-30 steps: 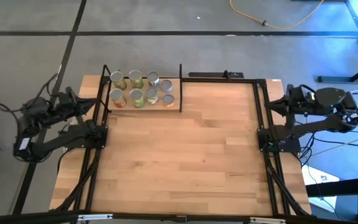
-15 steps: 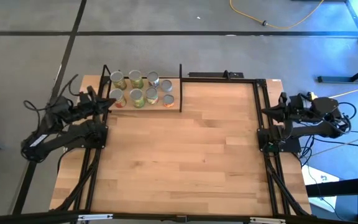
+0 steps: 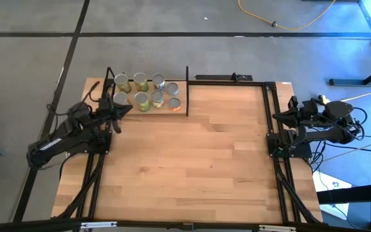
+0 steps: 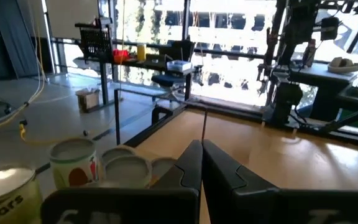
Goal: Pick and place cans onto a shelf
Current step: Return to Home Position
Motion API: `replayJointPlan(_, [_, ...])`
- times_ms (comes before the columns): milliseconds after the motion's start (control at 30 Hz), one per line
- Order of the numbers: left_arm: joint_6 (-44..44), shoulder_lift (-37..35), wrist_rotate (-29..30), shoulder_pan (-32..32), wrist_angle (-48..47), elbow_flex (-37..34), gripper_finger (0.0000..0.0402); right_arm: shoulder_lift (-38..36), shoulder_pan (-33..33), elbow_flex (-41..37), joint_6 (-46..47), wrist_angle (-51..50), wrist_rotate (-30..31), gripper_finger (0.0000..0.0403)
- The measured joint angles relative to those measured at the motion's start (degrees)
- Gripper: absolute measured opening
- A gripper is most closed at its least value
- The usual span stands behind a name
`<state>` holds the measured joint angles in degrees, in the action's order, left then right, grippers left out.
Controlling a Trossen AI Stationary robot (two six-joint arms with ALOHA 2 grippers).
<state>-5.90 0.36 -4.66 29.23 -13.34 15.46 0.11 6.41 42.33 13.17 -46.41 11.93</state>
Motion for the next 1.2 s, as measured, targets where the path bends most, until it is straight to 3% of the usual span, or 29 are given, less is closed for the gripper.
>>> replayJointPlan(400, [-0.20,-0.04,-0.44,-0.02,19.68,-15.11,0.0000,-0.01,0.00,-0.59,-1.31,3.92,-0.13,0.0000])
replayJointPlan(667, [1.46,0.00,-0.81,0.01,19.52,-15.01,0.0000,-0.01,-0.01,-2.12,-2.20,6.50,-0.14,0.0000])
replayJointPlan(1200, [1.54,0.00,-0.51,0.01,20.27,-15.01,0.0000,0.01,-0.01,-21.23,-7.54,29.11,-7.55,0.0000])
